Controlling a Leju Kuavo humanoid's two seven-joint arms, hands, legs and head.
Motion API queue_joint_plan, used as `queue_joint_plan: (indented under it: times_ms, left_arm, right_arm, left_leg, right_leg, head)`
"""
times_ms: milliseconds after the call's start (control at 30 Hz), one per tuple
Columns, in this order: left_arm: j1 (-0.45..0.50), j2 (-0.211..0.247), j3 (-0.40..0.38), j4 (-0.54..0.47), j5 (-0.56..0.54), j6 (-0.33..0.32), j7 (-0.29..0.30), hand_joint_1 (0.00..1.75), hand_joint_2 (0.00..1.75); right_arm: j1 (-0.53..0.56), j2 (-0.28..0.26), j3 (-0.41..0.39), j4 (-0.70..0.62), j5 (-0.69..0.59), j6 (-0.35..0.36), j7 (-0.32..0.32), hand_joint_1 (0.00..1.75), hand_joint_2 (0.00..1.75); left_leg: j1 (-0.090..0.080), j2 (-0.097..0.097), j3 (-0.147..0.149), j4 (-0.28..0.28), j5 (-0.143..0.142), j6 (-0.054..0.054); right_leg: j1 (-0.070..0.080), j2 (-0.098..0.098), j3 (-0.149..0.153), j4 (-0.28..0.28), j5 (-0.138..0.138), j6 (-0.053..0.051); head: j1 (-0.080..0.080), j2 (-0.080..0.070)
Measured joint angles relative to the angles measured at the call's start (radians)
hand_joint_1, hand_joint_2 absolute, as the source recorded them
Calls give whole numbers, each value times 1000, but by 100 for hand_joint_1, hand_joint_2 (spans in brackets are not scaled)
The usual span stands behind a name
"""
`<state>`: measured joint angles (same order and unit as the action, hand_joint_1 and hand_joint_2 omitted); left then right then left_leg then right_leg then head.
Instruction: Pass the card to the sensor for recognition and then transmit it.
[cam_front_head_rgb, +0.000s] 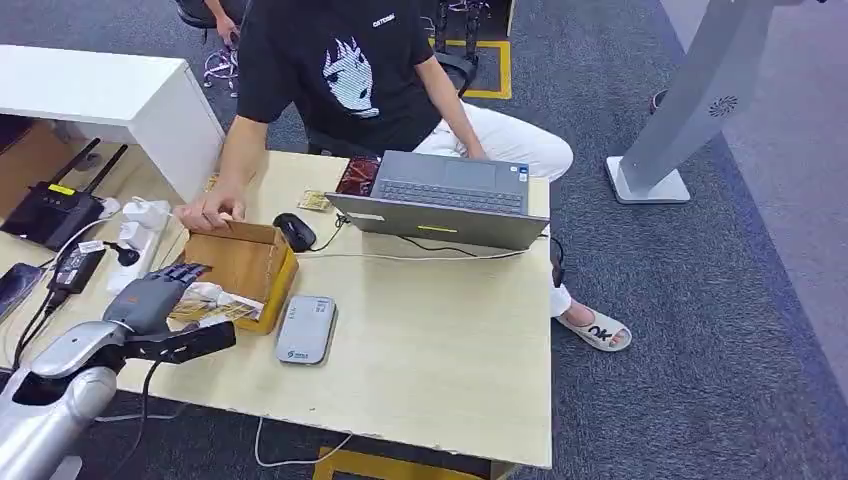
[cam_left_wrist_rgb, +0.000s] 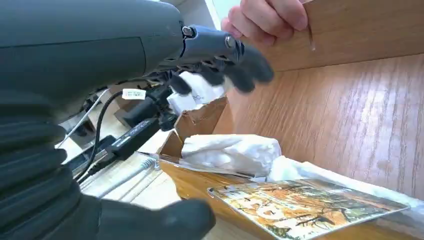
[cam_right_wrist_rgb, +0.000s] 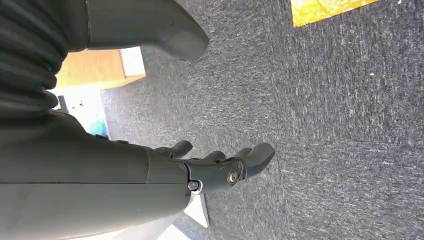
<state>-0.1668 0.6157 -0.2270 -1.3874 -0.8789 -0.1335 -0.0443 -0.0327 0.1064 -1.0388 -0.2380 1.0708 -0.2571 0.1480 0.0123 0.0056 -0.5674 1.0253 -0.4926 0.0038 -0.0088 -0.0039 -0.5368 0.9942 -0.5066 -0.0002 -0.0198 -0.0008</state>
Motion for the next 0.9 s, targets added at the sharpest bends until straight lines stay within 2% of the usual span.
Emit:
queue_joint_plan:
  times_ms: [33,67,100,133,167,300,433,467,500,567,633,767,833,900]
  left_arm:
    - [0,1,-2,0,0,0,0,101,175]
    - [0,3,-3,0,0,0,0,105,175]
    - [-1,4,-5,1,0,3,0,99,175]
    - [-1,4,-5,2,0,8,1,101,175]
    - [-1,4,-5,2,-2,13,1,154,175]
    - [-1,-1,-8,3,-23,58,9,154,175]
    - [-3,-7,-16,3,-30,71,10,157,175]
    - [-3,-9,-18,3,-30,72,10,134,175]
    - [-3,-10,-19,3,-30,72,10,126,175]
    - [-4,-12,-21,3,-31,74,10,133,175]
    - [-4,-14,-23,3,-32,77,10,115,175]
    - [-6,-21,-26,3,-37,82,8,119,175]
    - [-7,-24,-27,3,-40,83,8,147,175]
    - [-8,-27,-30,3,-43,84,8,147,175]
  right_arm:
    - [0,0,-1,0,0,0,0,0,175]
    - [-1,0,-2,0,0,0,0,0,175]
    - [-1,0,-3,0,0,0,0,0,175]
    - [-1,0,-3,0,0,0,0,0,175]
    - [-1,0,-3,0,1,0,0,0,175]
    - [-1,0,-8,0,8,0,0,0,175]
    - [-2,0,-12,0,9,-1,-1,0,175]
    - [-2,0,-13,0,9,-1,-1,0,175]
    - [-2,0,-14,0,10,-1,-2,0,175]
    - [-2,0,-16,0,11,-1,-2,0,175]
    - [-2,0,-17,0,13,-1,-2,0,175]
    - [-2,0,-17,0,15,-1,-6,0,175]
    - [-2,0,-17,0,16,0,-9,0,175]
    - [-2,0,-17,0,16,0,-9,0,175]
  left_leg:
    - [0,0,0,0,0,0]
    - [0,0,0,0,0,0]
    - [0,0,0,0,0,0]
    - [0,0,0,0,0,0]
    - [0,0,0,0,0,0]
    - [0,0,0,0,0,0]
    - [0,0,0,0,0,0]
    - [0,0,0,0,0,0]
    - [0,0,0,0,0,0]
    - [0,0,0,0,0,0]
    - [0,0,0,0,0,0]
    - [0,0,0,0,0,0]
    - [0,0,0,0,0,0]
    - [0,0,0,0,0,0]
  right_leg:
    - [0,0,0,0,0,0]
    - [0,0,0,0,0,0]
    - [0,0,0,0,0,0]
    - [0,0,0,0,0,0]
    - [0,0,0,0,0,0]
    - [0,0,0,0,0,0]
    - [0,0,0,0,0,0]
    - [0,0,0,0,0,0]
    - [0,0,0,0,0,0]
    - [0,0,0,0,0,0]
    - [0,0,0,0,0,0]
    - [0,0,0,0,0,0]
    - [0,0,0,0,0,0]
    - [0,0,0,0,0,0]
  head:
    - [0,0]
    - [0,0]
    - [0,0]
    - [0,0]
    - [0,0]
    - [0,0]
    - [0,0]
    - [0,0]
    - [0,0]
    - [0,0]
    - [0,0]
    - [0,0]
    - [0,0]
    - [0,0]
